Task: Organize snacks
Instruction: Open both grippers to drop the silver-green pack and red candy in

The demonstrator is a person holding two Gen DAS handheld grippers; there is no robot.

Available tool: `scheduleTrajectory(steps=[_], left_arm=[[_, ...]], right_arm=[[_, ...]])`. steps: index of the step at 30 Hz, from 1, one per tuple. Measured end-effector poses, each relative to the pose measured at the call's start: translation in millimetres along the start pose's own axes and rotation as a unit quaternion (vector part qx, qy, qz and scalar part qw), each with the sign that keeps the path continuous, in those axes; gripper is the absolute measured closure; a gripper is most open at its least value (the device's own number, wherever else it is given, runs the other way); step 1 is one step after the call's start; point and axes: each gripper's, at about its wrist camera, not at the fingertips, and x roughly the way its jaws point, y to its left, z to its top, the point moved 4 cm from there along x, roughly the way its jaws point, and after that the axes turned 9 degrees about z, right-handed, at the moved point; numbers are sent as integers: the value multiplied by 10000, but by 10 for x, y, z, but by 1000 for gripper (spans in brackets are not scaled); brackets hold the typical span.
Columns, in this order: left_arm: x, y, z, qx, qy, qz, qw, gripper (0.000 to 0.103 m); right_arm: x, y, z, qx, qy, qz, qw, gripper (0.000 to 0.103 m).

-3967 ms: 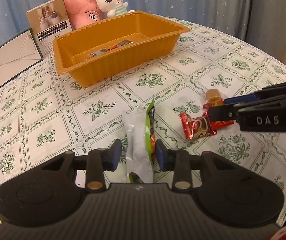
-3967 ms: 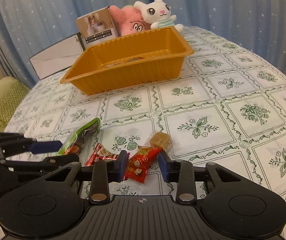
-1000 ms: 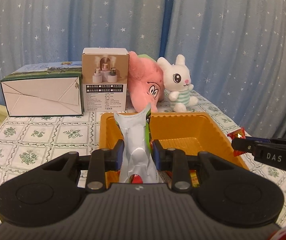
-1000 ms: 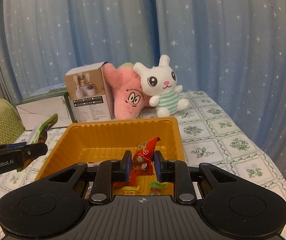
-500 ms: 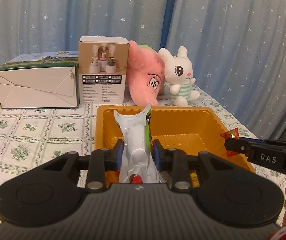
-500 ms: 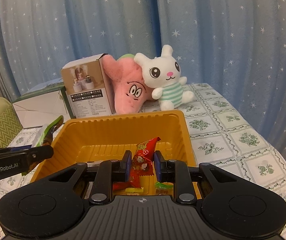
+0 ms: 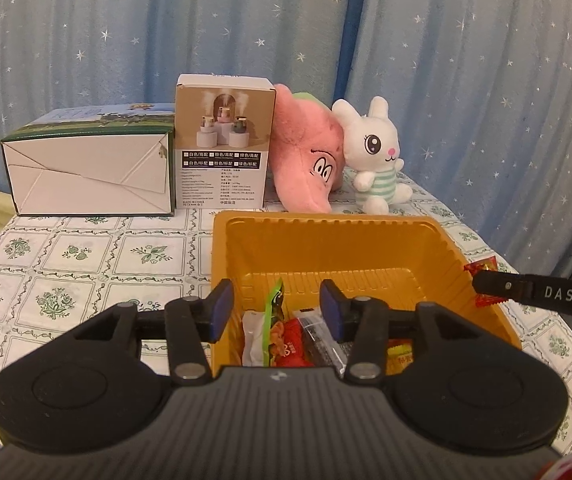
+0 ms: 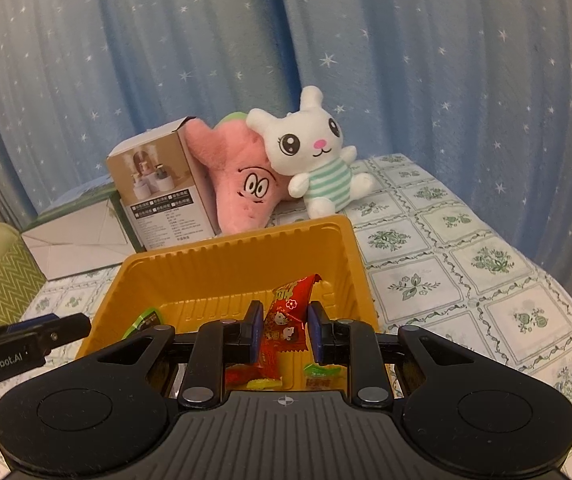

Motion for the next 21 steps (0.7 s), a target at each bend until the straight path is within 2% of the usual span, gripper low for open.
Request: scheduleTrajectory(steps=[4, 9, 11, 12, 13, 21], left_arm=[[-4, -14, -4, 14, 15, -18, 10000, 58], [-4, -14, -12, 21, 45, 1, 10000, 52], [1, -12, -19, 10, 70, -15, 10000, 51], [1, -13, -19, 10, 70, -16, 10000, 51], [-1, -13, -17, 11, 66, -21, 10000, 50], [-32, -54, -26, 65, 36, -62, 10000, 46]], right_arm=[[-3, -14, 3, 54, -8, -28, 10000, 79], [17, -52, 28, 335, 73, 78, 9994, 78], [10, -80, 29, 397, 48, 69, 9992, 62], [1, -93, 27, 435, 11, 80, 9990, 45], [-15, -109, 29, 478, -46, 80, 9988, 41], [-49, -134, 46, 485, -106, 31, 9988, 41]])
